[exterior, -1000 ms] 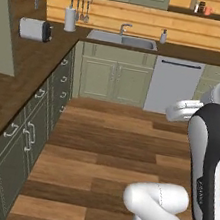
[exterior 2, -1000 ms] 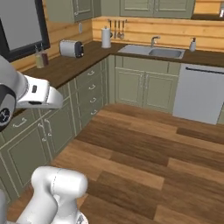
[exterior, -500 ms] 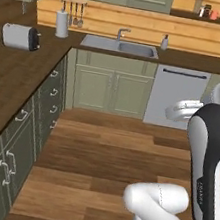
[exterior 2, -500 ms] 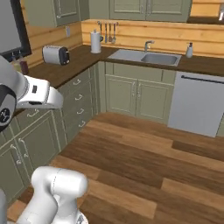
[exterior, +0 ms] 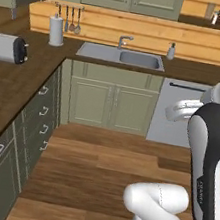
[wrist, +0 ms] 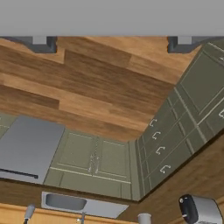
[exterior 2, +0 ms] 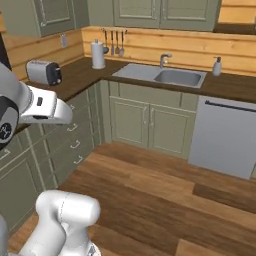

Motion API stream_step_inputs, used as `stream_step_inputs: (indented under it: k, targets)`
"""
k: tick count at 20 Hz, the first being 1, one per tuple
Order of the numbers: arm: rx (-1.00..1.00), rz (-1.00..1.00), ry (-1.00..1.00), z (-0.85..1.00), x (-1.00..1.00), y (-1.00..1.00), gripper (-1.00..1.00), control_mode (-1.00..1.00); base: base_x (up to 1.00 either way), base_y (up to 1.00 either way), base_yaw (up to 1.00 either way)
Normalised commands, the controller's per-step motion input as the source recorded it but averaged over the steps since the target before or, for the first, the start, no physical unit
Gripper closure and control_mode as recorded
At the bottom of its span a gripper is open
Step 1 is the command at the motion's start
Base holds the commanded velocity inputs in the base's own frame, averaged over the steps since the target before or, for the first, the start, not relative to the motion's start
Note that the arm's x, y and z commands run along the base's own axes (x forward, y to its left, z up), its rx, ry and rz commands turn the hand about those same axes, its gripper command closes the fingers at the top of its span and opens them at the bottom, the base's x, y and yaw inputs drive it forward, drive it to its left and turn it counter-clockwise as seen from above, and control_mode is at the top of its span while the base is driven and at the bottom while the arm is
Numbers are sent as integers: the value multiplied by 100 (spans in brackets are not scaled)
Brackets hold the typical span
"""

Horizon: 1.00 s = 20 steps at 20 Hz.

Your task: Gather all objects into one cabinet and sort the glasses and bowls to opposite sides.

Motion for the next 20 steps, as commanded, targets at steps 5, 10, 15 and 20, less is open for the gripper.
stream_step_inputs:
  k: [5,10,15,20]
  targets:
    - [0,0,0,0,0,0,-100,100,37,-63,4]
    - [0,0,0,0,0,0,-100,100,33,-94,-12]
    - [0,0,0,0,0,0,-100,100,17,-100,-13]
    - [0,0,0,0,0,0,-100,100,26,-87,-3]
